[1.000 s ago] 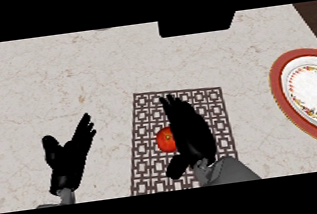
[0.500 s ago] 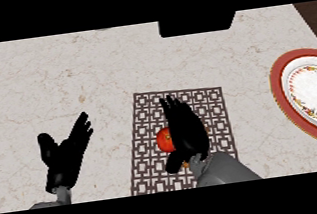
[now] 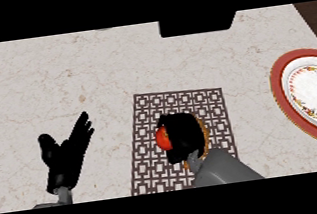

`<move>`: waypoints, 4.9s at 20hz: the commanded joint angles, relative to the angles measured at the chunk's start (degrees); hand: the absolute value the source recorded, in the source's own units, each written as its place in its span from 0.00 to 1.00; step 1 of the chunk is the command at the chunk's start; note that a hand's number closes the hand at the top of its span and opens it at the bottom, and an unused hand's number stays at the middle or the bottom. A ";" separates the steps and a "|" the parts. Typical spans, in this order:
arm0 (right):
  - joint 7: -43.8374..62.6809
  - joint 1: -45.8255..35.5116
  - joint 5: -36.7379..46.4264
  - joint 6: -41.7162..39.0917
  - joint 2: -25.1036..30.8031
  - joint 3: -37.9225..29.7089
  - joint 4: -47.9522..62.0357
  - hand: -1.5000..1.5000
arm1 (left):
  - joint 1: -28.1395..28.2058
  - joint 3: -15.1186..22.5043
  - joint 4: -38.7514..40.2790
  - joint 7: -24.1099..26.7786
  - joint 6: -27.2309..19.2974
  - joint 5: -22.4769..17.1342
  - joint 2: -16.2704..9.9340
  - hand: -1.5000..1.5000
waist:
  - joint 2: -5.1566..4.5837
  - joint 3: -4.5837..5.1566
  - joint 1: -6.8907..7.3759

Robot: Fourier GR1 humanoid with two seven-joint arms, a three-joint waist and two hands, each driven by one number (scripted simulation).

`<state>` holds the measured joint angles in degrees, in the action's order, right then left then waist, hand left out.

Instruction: Pick the tomato from the placemat and place it in the plate

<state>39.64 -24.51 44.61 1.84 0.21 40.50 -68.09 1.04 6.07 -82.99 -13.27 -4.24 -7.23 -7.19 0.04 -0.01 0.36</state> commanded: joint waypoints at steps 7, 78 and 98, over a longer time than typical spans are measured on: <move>-5.20 -2.35 6.61 3.31 0.19 -2.73 3.74 1.00 | -2.33 -2.00 0.85 -1.48 0.62 0.93 0.38 0.50 | -0.05 0.01 -0.24; -89.17 -8.88 -59.91 -6.25 40.16 -45.47 52.37 0.00 | -4.56 -0.82 1.54 -1.54 0.88 2.56 2.58 0.50 | -1.12 -0.41 1.93; -98.62 5.82 -56.94 -38.30 55.63 -44.31 54.82 0.00 | 0.45 -1.68 1.71 1.95 1.31 2.38 2.58 0.50 | -0.64 -0.51 0.47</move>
<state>-49.17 -21.93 -13.62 -25.47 53.41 -4.69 -12.96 0.23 4.03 -81.36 -12.25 -2.24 -5.51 -5.18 -0.72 -0.52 1.01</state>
